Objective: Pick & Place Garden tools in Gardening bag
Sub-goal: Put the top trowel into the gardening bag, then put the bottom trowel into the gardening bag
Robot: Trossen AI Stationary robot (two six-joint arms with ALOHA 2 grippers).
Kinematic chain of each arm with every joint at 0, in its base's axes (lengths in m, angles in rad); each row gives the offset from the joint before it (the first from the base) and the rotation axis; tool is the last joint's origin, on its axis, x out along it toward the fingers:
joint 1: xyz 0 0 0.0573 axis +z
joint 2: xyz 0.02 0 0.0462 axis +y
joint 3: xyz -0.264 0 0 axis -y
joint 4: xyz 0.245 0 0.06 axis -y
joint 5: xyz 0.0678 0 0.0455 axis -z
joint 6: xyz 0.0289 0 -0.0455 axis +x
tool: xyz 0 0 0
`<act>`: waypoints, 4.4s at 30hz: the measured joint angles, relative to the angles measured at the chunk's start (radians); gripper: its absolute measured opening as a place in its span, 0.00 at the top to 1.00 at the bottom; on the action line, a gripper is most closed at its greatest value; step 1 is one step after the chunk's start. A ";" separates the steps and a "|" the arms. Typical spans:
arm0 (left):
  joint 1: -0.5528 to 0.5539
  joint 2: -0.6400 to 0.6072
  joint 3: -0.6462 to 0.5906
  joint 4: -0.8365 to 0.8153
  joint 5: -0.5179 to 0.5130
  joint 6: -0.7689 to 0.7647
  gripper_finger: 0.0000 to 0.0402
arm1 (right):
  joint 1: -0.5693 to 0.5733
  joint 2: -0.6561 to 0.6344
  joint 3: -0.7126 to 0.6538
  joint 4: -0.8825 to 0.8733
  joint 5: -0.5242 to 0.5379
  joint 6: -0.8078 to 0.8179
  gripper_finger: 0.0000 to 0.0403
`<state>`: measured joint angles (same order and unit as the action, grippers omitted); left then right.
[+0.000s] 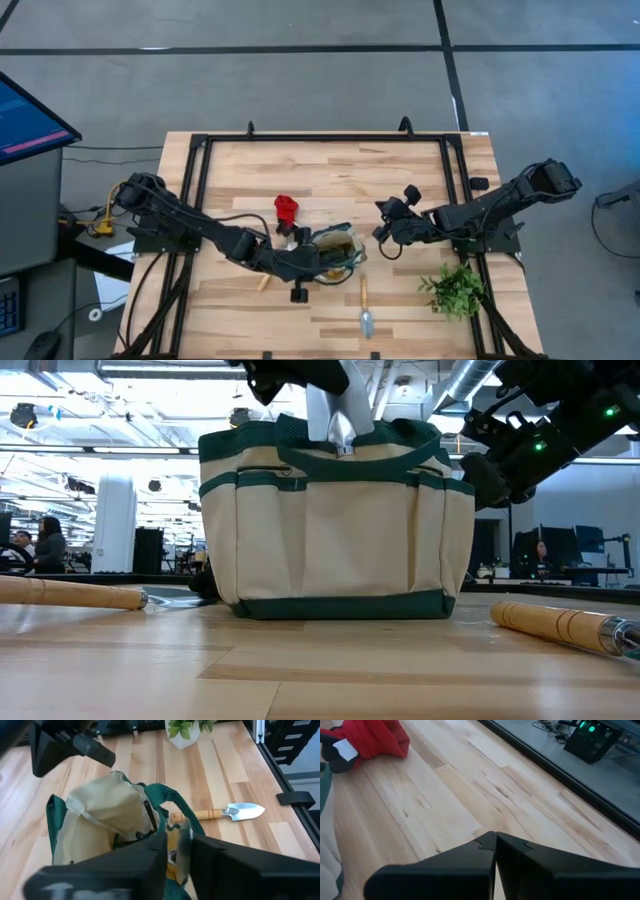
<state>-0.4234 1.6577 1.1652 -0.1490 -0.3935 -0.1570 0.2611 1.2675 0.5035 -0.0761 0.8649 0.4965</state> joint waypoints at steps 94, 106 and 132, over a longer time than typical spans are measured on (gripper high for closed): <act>0.060 -0.963 -0.810 0.114 -0.103 -0.112 1.00 | 0.358 0.492 0.707 -0.672 -0.593 1.113 1.00; 0.060 -0.963 -0.810 0.113 -0.068 -0.110 1.00 | 0.420 0.722 0.890 -0.672 -0.669 1.235 0.87; 0.060 -0.963 -0.810 0.113 -0.061 -0.111 1.00 | 0.381 0.734 0.900 -0.731 -0.682 1.259 0.65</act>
<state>-0.3634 0.6945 0.3553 -0.0364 -0.4541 -0.2676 0.6424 2.0018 1.4033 -0.8067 0.1825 1.7551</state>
